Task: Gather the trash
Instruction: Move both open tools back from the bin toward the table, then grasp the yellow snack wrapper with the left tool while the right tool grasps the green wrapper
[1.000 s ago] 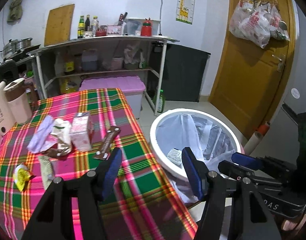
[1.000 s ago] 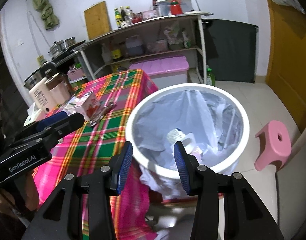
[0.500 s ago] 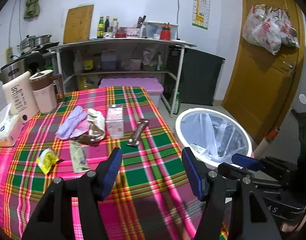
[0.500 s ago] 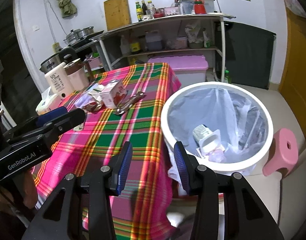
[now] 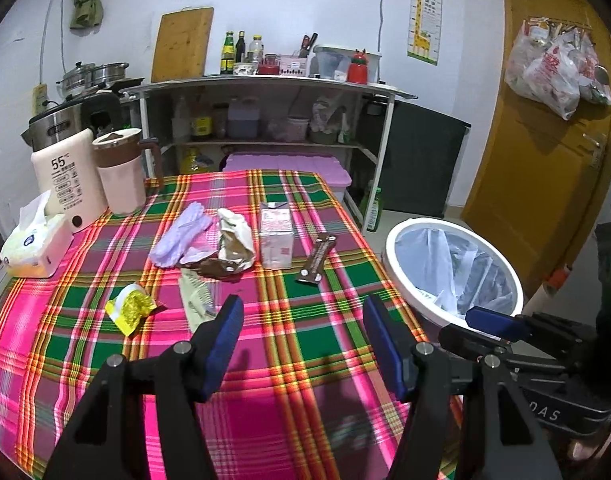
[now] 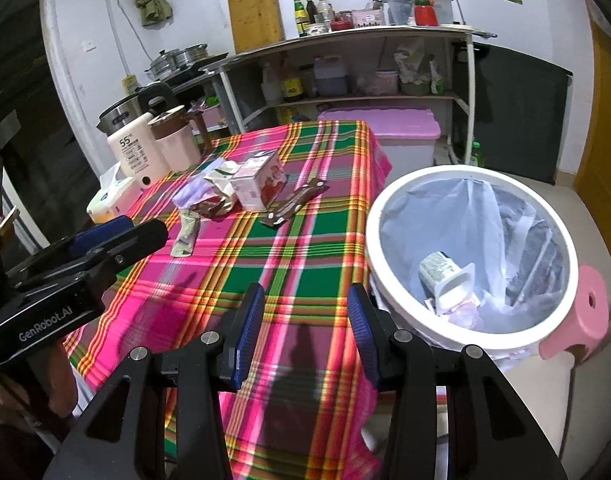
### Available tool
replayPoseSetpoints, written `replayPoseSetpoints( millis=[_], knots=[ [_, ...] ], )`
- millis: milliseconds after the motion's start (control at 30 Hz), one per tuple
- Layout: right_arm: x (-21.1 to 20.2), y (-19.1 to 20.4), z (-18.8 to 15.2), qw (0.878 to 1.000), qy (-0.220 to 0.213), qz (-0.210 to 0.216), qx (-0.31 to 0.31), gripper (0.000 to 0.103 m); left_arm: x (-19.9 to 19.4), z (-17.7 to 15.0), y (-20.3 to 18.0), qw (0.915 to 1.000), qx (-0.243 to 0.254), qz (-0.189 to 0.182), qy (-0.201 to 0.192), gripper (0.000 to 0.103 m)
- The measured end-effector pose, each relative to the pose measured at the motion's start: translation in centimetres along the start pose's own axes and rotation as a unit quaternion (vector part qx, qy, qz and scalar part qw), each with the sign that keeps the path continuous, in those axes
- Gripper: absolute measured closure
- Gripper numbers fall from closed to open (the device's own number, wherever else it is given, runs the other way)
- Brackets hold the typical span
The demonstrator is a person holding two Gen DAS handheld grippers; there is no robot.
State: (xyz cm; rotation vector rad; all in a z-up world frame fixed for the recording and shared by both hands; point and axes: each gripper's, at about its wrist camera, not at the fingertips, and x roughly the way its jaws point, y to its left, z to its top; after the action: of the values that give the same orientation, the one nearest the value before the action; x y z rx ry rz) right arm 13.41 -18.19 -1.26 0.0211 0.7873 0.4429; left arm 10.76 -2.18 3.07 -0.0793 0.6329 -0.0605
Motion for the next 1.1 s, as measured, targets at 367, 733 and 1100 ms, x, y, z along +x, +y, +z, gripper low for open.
replayPoseSetpoints(
  millis=[367, 733, 1100],
  knots=[
    [2.5, 2.0, 0.4, 0.999, 0.023, 0.021, -0.018, 0.059, 0.6, -1.0, 3.4, 0.9994, -0.022, 0.024, 0.010, 0.039],
    [5.3, 4.0, 1.0, 0.998, 0.045, 0.036, -0.039, 0.059, 1.2, -2.0, 9.2, 0.9957, -0.065, 0.062, 0.020, 0.039],
    [7.3, 4.5, 2.1, 0.997, 0.054, 0.040, -0.039, 0.059, 3.4, -2.2, 14.1, 0.9888, -0.111, 0.092, 0.039, 0.039]
  ],
)
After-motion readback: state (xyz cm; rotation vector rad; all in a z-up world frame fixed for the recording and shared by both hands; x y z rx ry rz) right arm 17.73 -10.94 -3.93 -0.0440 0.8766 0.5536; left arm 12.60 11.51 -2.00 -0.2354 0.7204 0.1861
